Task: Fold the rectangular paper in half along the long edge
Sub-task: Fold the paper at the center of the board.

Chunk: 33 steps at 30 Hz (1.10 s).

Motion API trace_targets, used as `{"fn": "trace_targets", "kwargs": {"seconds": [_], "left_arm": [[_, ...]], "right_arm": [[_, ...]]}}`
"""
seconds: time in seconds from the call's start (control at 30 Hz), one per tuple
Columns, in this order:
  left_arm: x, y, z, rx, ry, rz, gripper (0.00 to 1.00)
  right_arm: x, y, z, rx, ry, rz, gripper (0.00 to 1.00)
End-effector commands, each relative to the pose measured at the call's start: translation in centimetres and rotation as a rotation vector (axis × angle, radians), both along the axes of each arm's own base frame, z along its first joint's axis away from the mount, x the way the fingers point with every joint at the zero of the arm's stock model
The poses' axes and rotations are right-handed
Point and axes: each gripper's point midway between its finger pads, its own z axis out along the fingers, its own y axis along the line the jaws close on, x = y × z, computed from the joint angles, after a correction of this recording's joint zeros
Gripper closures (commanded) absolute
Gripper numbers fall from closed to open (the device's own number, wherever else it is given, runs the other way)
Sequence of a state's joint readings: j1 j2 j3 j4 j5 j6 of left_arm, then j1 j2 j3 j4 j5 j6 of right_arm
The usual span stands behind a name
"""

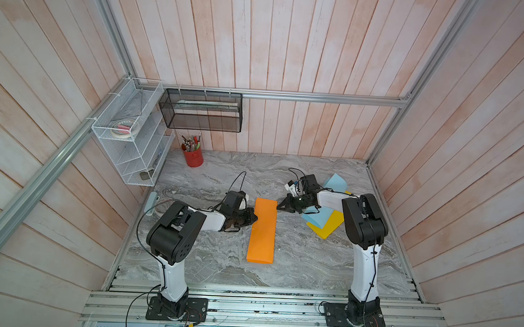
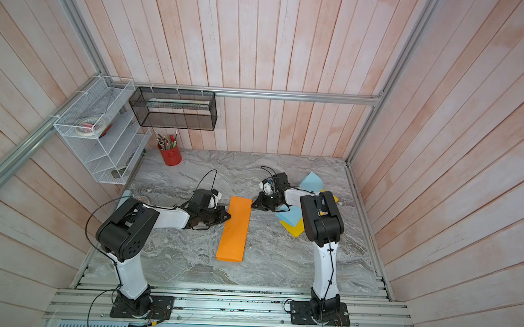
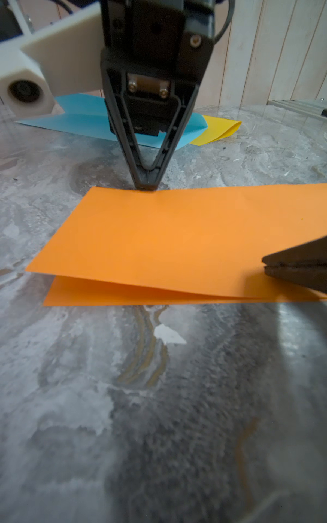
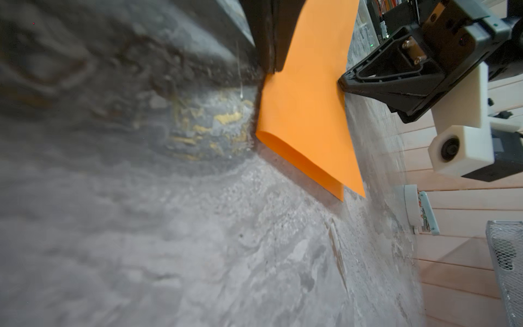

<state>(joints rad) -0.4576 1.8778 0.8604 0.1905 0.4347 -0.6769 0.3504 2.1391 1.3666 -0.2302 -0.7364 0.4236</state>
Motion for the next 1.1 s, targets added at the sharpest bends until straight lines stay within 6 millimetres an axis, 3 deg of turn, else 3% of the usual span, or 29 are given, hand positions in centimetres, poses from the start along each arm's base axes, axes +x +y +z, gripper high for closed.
{"fn": "trace_targets", "kwargs": {"seconds": [0.0, 0.1, 0.2, 0.4, 0.53, 0.67, 0.93, 1.07], "left_arm": [[-6.0, 4.1, -7.6, 0.234, 0.274, 0.021, 1.0], [-5.9, 4.1, -7.6, 0.234, 0.276, 0.022, 1.0], [-5.8, 4.1, -7.7, 0.237, 0.275, 0.02, 1.0], [-6.0, 4.2, -7.7, 0.242, 0.276, 0.019, 1.0], [-6.1, 4.3, -7.6, 0.24, 0.277, 0.022, 1.0], [-6.2, 4.3, -7.6, 0.239, 0.277, 0.023, 1.0], [-6.3, 4.4, -7.6, 0.246, 0.277, 0.021, 1.0], [-6.5, 4.5, -7.7, 0.247, 0.279, 0.02, 1.0]], "right_arm": [[-0.8, -0.1, 3.3, -0.039, -0.068, 0.016, 1.0], [-3.1, 1.3, 5.5, -0.017, -0.098, 0.044, 1.0], [-6.7, 2.8, 6.0, 0.007, -0.084, 0.084, 1.0], [-15.0, 5.2, 4.0, -0.001, -0.023, 0.178, 1.0], [-18.8, 5.4, 2.3, 0.004, 0.041, 0.198, 1.0], [-21.0, 4.4, 1.3, 0.0, 0.077, 0.184, 1.0], [-25.5, -0.3, -2.6, -0.085, 0.176, 0.132, 1.0], [-26.0, -1.0, -1.7, -0.084, 0.166, 0.12, 1.0]]}}
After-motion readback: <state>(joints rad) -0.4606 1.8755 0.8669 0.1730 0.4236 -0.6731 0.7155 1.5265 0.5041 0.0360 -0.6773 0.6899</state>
